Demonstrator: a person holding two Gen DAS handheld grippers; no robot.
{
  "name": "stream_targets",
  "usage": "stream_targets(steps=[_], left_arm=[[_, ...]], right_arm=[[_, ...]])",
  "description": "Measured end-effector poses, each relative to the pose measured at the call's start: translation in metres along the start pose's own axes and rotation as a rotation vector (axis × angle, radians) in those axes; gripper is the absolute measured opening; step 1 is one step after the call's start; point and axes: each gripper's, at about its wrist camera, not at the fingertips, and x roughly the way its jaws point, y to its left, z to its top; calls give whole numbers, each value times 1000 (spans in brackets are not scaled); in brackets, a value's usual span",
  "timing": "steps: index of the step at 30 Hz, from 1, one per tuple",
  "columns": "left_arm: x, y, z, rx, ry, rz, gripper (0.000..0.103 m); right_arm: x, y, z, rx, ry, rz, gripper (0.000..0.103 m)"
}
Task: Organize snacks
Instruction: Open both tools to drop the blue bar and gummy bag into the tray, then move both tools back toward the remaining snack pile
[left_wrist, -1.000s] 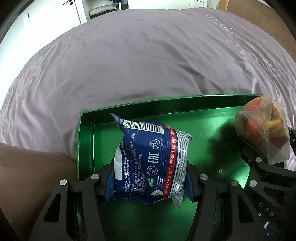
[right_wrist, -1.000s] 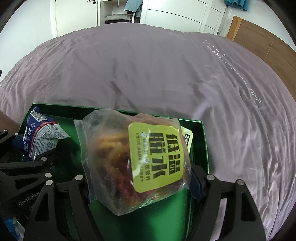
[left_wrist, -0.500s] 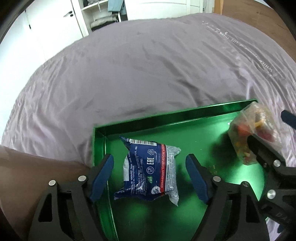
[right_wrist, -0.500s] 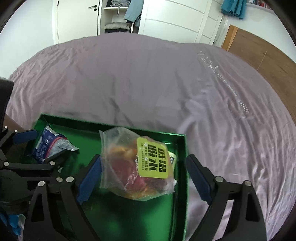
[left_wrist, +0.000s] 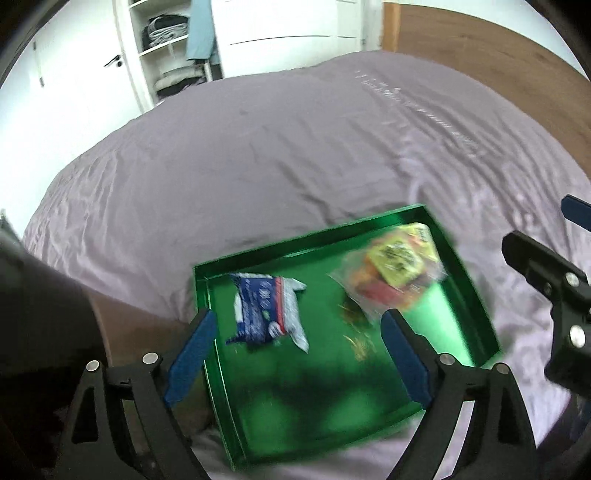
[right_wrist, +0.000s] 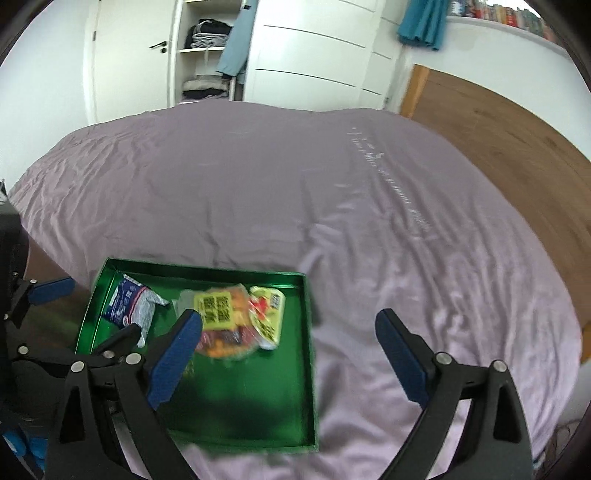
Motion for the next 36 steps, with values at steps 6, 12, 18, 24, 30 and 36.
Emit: stream_targets(steps=[6, 12, 18, 24, 30, 36], left_arm=[[-49, -22, -31, 137, -13, -98, 87], [-99, -32, -93, 334, -22, -172, 88], [-134, 9, -138, 407, -25, -173, 88], [-151, 84, -157, 337, -25, -101, 88], [-163, 183, -183, 184, 9, 37, 88], [-168, 291, -228, -13, 97, 202, 88]], right_arm=[[-49, -5, -31, 52, 49, -72, 103], [-90, 18, -73, 58, 122, -98, 103], [-126, 62, -99, 25, 176, -50, 103], [-153, 131, -113, -43, 217, 81, 103], [-164, 217, -112, -161, 250, 262, 103], [-166, 310, -95, -311, 236, 430, 103]])
